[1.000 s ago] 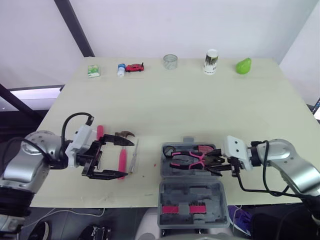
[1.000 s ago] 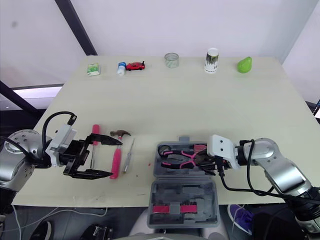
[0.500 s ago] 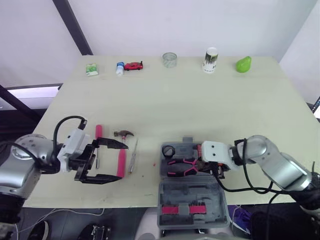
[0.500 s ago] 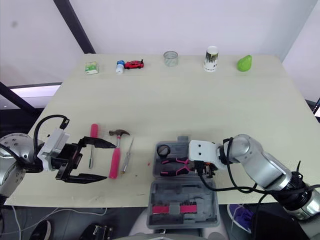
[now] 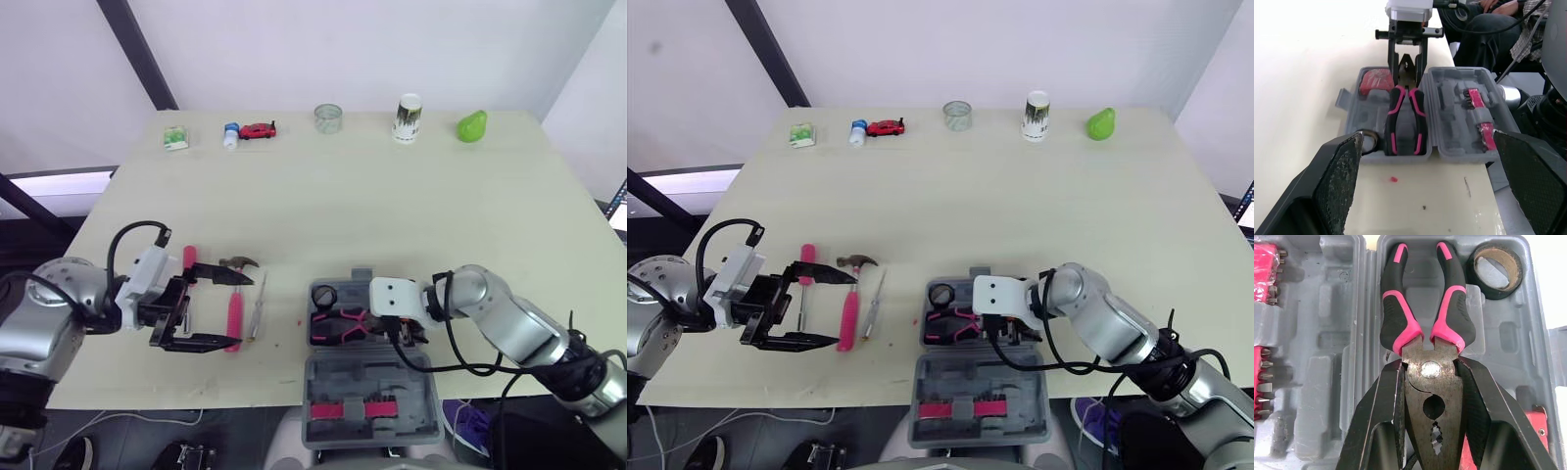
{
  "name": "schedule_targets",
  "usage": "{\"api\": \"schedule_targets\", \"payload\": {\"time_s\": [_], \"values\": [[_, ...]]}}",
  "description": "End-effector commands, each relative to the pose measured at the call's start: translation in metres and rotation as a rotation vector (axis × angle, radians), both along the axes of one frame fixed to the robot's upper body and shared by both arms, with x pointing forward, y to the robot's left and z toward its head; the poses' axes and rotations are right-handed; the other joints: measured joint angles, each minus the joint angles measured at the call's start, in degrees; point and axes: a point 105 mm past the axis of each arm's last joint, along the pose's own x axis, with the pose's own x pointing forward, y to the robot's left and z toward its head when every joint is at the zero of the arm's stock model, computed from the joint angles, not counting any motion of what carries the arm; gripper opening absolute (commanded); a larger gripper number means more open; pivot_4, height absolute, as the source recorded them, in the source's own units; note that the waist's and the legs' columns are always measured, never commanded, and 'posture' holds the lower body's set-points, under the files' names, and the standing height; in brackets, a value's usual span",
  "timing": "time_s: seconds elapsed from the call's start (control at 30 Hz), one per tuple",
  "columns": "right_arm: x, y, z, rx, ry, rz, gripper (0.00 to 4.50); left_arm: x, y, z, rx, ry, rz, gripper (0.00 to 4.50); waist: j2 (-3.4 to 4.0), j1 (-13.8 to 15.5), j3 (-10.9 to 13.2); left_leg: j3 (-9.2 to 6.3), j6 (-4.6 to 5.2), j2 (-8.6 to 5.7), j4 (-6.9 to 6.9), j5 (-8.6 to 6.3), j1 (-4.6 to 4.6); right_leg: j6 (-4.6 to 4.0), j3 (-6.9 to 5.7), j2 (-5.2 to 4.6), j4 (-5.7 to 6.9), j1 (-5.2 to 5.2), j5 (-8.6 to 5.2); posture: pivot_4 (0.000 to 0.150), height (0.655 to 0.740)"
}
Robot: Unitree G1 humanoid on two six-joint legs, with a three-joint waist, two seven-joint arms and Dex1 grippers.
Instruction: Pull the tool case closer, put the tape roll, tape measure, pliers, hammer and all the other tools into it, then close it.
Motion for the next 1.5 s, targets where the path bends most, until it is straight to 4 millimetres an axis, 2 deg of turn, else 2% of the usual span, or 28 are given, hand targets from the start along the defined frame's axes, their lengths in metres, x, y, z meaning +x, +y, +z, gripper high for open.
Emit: {"api": "schedule_targets", "payload": {"time_s": [0.03, 0.07, 0.1, 0.17, 0.2, 0.27, 0.3, 0.43, 0.53, 0.63, 0.7, 0.77, 0.83, 0.9, 1.27, 1.5], "values": [[0.0, 0.003, -0.001, -0.002, -0.046, 0.035, 0.98, -0.006, -0.003, 0.006, -0.011, -0.006, -0.07, 4.5, 0.0, 0.0, 0.0, 0.0, 0.0, 0.0, 0.06, 0.0, 0.0, 0.0, 0.0, 0.0, 0.05, 0.0, 0.0, 0.15, 0.74], [0.001, 0.002, -0.001, -0.004, -0.061, 0.034, 0.98, -0.006, -0.004, 0.006, -0.012, -0.006, -0.071, 4.5, 0.0, 0.0, 0.0, 0.0, 0.0, 0.0, 0.12, 0.0, 0.0, 0.0, 0.0, 0.0, 0.1, 0.0, 0.0, 0.15, 0.74], [0.003, 0.001, -0.001, -0.004, -0.067, 0.033, 2.02, -0.006, -0.004, 0.006, -0.014, -0.005, -0.072, 4.5, 0.0, 0.02, 0.0, 0.0, 0.0, 0.0, 0.17, 0.0, 0.0, 0.0, 0.01, 0.0, 0.13, 0.0, 0.0, 0.15, 0.74], [0.004, 0.0, 0.001, 0.0, -0.074, 0.027, 2.78, -0.006, -0.005, 0.006, -0.016, -0.005, -0.073, 4.5, 0.0, 0.13, 0.0, 0.01, 0.0, 0.0, 0.25, 0.0, 0.0, 0.0, 0.02, -0.01, 0.21, 0.0, 0.0, 0.15, 0.74], [0.006, -0.001, 0.002, 0.004, -0.081, 0.024, 3.37, -0.006, -0.005, 0.006, -0.017, -0.005, -0.073, 4.5, 0.0, 0.16, 0.0, 0.02, 0.0, 0.01, 0.27, 0.0, 0.0, 0.0, 0.02, -0.02, 0.22, 0.0, 0.0, 0.15, 0.74], [0.01, -0.003, 0.008, 0.024, -0.101, 0.007, 4.22, -0.005, -0.006, 0.007, -0.02, -0.005, -0.073, 4.5, 0.0, 0.19, 0.0, 0.02, 0.0, 0.0, 0.29, 0.0, -0.01, 0.0, 0.03, -0.02, 0.23, 0.0, 0.0, 0.15, 0.74], [0.011, -0.004, 0.011, 0.031, -0.102, 0.001, 4.44, -0.005, -0.006, 0.007, -0.021, -0.006, -0.073, 4.5, 0.0, 0.19, 0.0, 0.02, 0.0, 0.0, 0.3, 0.0, -0.01, 0.0, 0.03, -0.02, 0.23, 0.0, 0.0, 0.15, 0.74], [0.01, -0.008, 0.017, 0.087, -0.073, -0.013, 4.44, -0.005, -0.007, 0.007, -0.023, -0.007, -0.073, 4.5, -0.01, 0.25, 0.01, 0.02, 0.0, 0.0, 0.31, 0.0, -0.01, 0.0, 0.02, -0.03, 0.23, 0.0, 0.0, 0.15, 0.74], [0.015, -0.002, 0.025, 0.205, -0.063, -0.046, 4.44, -0.005, -0.008, 0.008, -0.026, -0.008, -0.075, 4.5, -0.02, 0.23, 0.0, 0.02, 0.0, 0.0, 0.3, 0.0, -0.01, 0.0, 0.03, -0.03, 0.24, 0.0, 0.0, 0.15, 0.74], [0.018, 0.005, 0.031, 0.321, -0.062, -0.061, 3.79, -0.005, -0.009, 0.008, -0.027, -0.007, -0.076, 4.5, -0.04, 0.1, -0.01, 0.03, 0.0, 0.0, 0.3, 0.0, 0.0, 0.0, 0.07, -0.01, 0.3, -0.02, 0.0, 0.15, 0.74], [0.018, 0.007, 0.03, 0.361, -0.069, -0.044, 2.68, -0.004, -0.009, 0.008, -0.028, -0.008, -0.077, 4.5, -0.03, 0.18, 0.0, 0.04, 0.0, 0.0, 0.3, 0.0, 0.0, 0.0, 0.07, -0.02, 0.32, -0.02, 0.0, 0.15, 0.74], [0.019, 0.01, 0.029, 0.424, -0.071, -0.049, 1.91, -0.004, -0.011, 0.009, -0.031, -0.008, -0.079, 4.5, -0.05, 0.27, -0.01, 0.05, 0.0, 0.0, 0.31, 0.0, 0.0, 0.0, 0.08, -0.04, 0.31, -0.01, 0.0, 0.15, 0.74], [0.02, 0.008, 0.02, 0.454, -0.076, -0.054, 1.19, -0.004, -0.011, 0.009, -0.033, -0.009, -0.082, 4.5, -0.06, 0.3, -0.02, 0.04, 0.0, 0.0, 0.32, 0.0, 0.0, 0.0, 0.07, -0.04, 0.31, -0.01, 0.0, 0.15, 0.74], [0.02, 0.004, 0.005, 0.46, -0.056, -0.067, 0.11, -0.005, -0.012, 0.01, -0.035, -0.009, -0.084, 4.5, -0.05, 0.28, -0.01, 0.05, 0.0, -0.03, 0.32, 0.0, 0.0, 0.0, 0.07, -0.03, 0.32, -0.01, 0.0, 0.15, 0.74], [0.021, 0.007, -0.023, 0.467, -0.008, -0.062, 0.11, -0.006, -0.014, 0.013, -0.044, -0.007, -0.086, 4.5, -0.06, 0.13, -0.01, 0.08, 0.0, -0.01, 0.32, 0.0, 0.05, 0.0, 0.12, 0.01, 0.38, -0.02, 0.0, 0.15, 0.74], [0.017, 0.008, -0.025, 0.482, 0.017, -0.046, 0.11, -0.005, -0.014, 0.013, -0.042, -0.009, -0.082, 4.5, -0.06, 0.21, -0.01, 0.07, 0.0, -0.01, 0.33, 0.0, 0.05, 0.0, 0.12, -0.01, 0.38, -0.01, 0.0, 0.15, 0.74]]}}
